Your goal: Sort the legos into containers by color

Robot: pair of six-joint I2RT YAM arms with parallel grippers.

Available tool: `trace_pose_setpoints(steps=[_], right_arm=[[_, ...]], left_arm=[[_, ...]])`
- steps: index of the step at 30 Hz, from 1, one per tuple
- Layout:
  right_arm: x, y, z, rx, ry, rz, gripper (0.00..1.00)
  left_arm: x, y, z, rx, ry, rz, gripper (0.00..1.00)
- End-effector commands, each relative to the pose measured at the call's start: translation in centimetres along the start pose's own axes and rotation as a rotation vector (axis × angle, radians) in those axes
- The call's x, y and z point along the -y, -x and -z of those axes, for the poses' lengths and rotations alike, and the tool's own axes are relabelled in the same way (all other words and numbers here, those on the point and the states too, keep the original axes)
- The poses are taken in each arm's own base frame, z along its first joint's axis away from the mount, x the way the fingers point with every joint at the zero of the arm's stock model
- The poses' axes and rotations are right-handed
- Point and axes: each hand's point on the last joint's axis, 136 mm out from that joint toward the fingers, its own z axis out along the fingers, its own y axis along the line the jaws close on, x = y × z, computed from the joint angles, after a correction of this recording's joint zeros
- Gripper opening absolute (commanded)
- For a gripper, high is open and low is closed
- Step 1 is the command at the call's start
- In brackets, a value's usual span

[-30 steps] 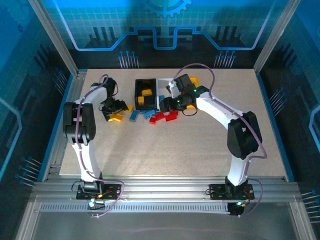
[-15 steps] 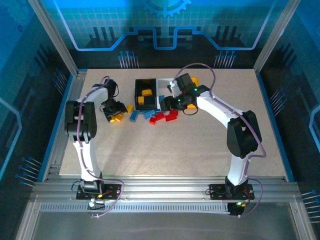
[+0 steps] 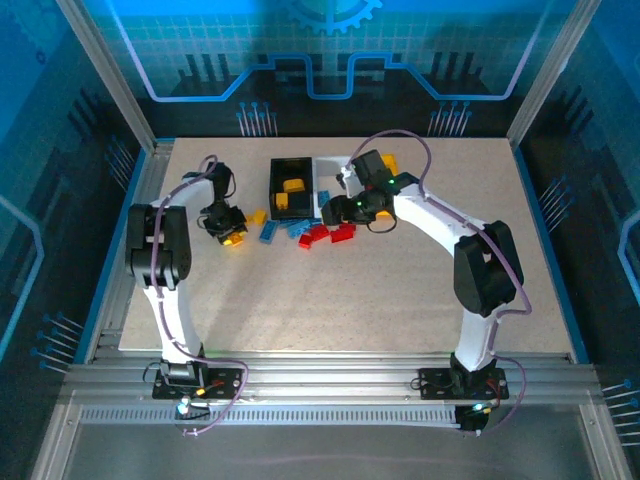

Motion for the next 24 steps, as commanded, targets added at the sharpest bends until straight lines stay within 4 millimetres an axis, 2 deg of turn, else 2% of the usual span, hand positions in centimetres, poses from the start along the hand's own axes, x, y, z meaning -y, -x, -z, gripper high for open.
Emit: trace_pose_setpoints(steps=[1, 5, 7, 11, 14, 17, 21, 24], right_arm=[[0.0, 0.0, 1.0, 0.015, 0.009, -0.016, 0.62], [0.4, -0.3, 2.0, 0.043, -0.002, -0.011, 0.62], [0.8, -0.4, 2.9, 0.071, -0.009, -0.008, 0.62], [1.2, -0.3, 5.1, 0.158, -0.003, 0.012, 0.62], [1.2, -0.1, 7.1, 0.259, 0.012, 0.04, 0.63], [1.1, 0.2, 9.2, 0.357, 0.011, 0.079, 0.66], [0.5, 0.2, 12.0, 0.461, 0.004, 0.148, 0.69], [0.3, 0.0, 14.2, 0.513, -0.013, 0.193, 0.7]], left_arm=[[-0.7, -1.3, 1.6, -0.003, 0.002, -0.01, 0.32], [-0.3, -1.8, 3.8, 0.026, -0.043, -0.008, 0.32], [0.6, -1.9, 5.5, 0.052, -0.094, -0.004, 0.32], [4.3, -1.3, 9.0, 0.108, -0.227, -0.031, 0.33], [8.5, -0.7, 11.1, 0.139, -0.312, -0.087, 0.33], [12.6, -0.1, 11.6, 0.148, -0.357, -0.146, 0.33], [17.5, 0.3, 10.5, 0.133, -0.393, -0.2, 0.34], [20.3, 0.7, 9.3, 0.128, -0.403, -0.222, 0.34]])
